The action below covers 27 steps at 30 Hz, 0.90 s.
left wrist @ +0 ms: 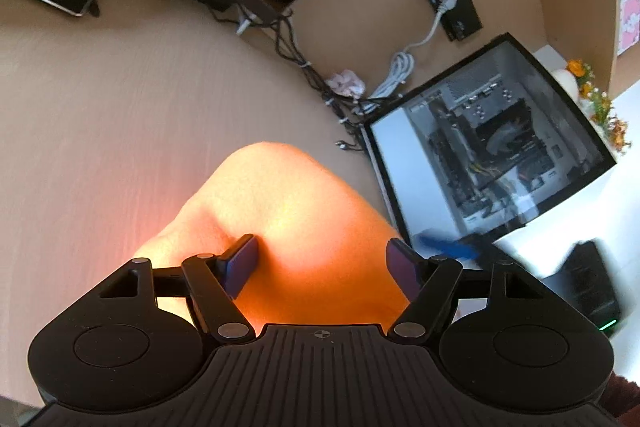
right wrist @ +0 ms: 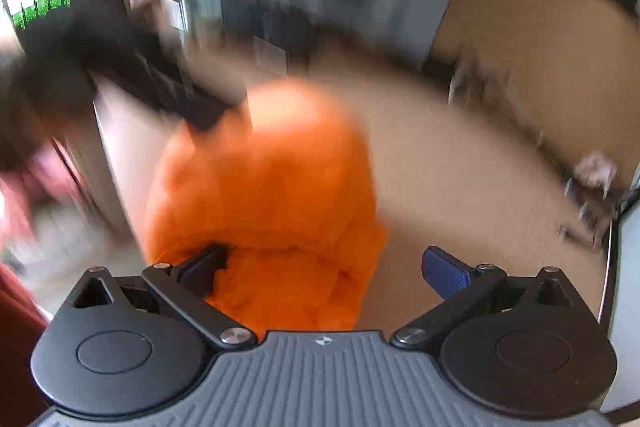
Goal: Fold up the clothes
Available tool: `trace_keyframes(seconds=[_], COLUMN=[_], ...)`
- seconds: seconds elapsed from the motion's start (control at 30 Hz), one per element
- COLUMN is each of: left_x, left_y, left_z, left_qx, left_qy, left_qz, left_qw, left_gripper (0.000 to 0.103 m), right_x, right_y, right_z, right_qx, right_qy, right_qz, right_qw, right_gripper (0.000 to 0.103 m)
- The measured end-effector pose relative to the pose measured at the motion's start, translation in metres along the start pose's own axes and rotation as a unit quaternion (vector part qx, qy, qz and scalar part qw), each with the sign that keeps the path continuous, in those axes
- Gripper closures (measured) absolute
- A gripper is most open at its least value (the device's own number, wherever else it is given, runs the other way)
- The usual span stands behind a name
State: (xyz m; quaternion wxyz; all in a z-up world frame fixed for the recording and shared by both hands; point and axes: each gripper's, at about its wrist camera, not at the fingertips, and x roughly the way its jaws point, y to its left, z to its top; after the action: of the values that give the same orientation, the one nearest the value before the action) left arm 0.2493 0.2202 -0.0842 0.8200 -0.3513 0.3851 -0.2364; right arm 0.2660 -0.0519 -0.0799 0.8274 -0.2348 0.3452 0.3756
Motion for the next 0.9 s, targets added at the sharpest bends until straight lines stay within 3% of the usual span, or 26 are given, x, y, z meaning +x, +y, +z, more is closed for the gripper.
trace_keyframes(seconds=[0.17, 0.27, 0.37, 0.47, 0.53, 0.63, 0.7, 0.73, 0.9], left_x=[-0.001, -0.002, -0.001, 0.0, 0.001, -0.002, -0.014, -0.026, -0.073], left_y=[-0.005, -0.005, -0.004, -0.001, 0.001, 0.002, 0.0, -0.002, -0.007], left_z=[-0.015, -0.015, -0.013, -0.012, -0.011, -0.009, -0.003, 0.002, 0.023], left_qx=[0.014, 0.008, 0.0, -0.021, -0.032, -0.034, -0.034, -0.037, -0.057], left_qy=[0.002, -0.001, -0.004, -0.009, -0.011, -0.013, -0.028, -0.045, -0.119], left_qz=[0.024, 0.024, 0.021, 0.005, -0.004, -0.007, -0.004, -0.002, -0.008], left_qw=[0.9996, 0.9997, 0.9998, 0.9997, 0.9994, 0.9993, 0.999, 0.9983, 0.9913], left_gripper=[0.026, 0.026, 0.022, 0.013, 0.012, 0.013, 0.013, 0.011, 0.009], right_x=[0.025, 0.004, -0.037, -0.063, -0.051, 0.015, 0.033, 0.038, 0.046], right_y=[0.012, -0.001, -0.028, -0.059, -0.062, -0.041, -0.03, -0.027, -0.03], right_z=[-0.017, -0.014, 0.001, 0.015, 0.022, 0.02, 0.012, 0.01, 0.008], right_qx=[0.03, 0.028, 0.047, 0.108, 0.119, 0.06, 0.055, 0.058, 0.067], right_qy=[0.003, -0.009, -0.059, -0.118, -0.112, -0.007, 0.0, 0.003, 0.001], right_qz=[0.025, 0.035, 0.059, 0.065, 0.018, -0.106, -0.154, -0.166, -0.118], right_qw=[0.999, 0.999, 0.995, 0.985, 0.986, 0.993, 0.986, 0.984, 0.991], right_gripper=[0.0, 0.0, 0.0, 0.0, 0.0, 0.0, 0.0, 0.0, 0.0])
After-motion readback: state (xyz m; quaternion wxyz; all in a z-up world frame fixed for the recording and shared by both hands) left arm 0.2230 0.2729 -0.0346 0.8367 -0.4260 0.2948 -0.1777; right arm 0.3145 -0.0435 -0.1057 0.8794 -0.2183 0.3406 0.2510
